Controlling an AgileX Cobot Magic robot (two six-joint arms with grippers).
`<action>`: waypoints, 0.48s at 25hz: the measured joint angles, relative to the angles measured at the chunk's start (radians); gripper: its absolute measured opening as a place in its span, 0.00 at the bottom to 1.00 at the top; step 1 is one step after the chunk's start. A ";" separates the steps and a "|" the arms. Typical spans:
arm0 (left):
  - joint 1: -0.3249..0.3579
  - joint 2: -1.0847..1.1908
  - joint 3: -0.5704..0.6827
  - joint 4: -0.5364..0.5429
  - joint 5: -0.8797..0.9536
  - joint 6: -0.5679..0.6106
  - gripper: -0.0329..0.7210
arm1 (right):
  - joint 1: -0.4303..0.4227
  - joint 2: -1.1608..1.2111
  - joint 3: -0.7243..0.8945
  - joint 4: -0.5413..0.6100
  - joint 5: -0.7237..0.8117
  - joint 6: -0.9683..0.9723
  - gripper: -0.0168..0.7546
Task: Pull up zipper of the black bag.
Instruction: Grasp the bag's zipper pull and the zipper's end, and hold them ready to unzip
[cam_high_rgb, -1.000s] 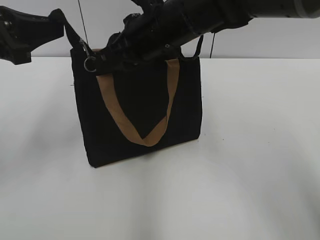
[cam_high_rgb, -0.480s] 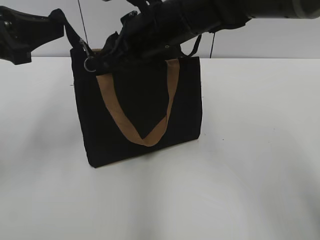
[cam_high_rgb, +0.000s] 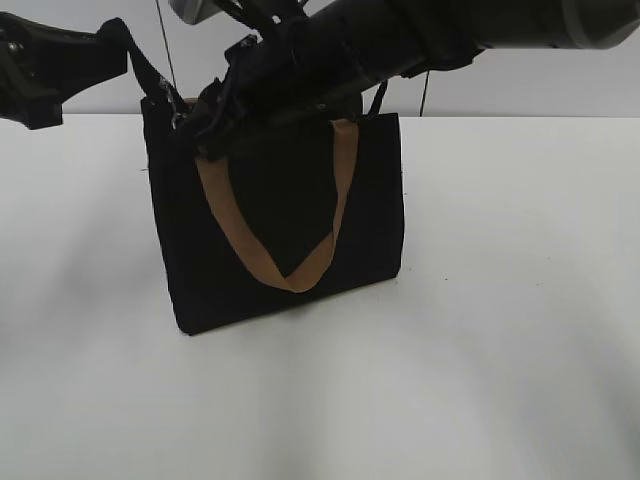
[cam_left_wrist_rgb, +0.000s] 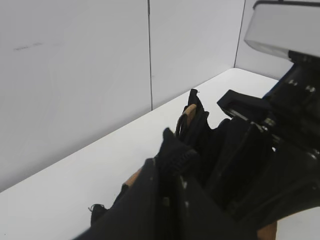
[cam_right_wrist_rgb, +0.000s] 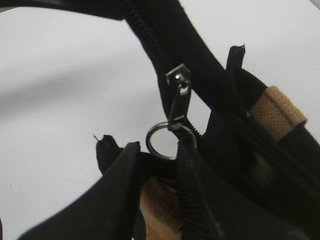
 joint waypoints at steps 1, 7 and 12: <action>0.000 0.000 0.000 0.000 0.000 0.000 0.07 | 0.000 0.000 0.000 0.000 -0.012 -0.007 0.28; 0.000 0.000 0.000 0.000 0.002 0.000 0.07 | 0.000 0.000 0.000 0.000 -0.044 -0.016 0.29; 0.000 0.000 0.000 0.000 0.002 0.000 0.07 | 0.000 -0.005 0.000 0.000 -0.065 -0.017 0.32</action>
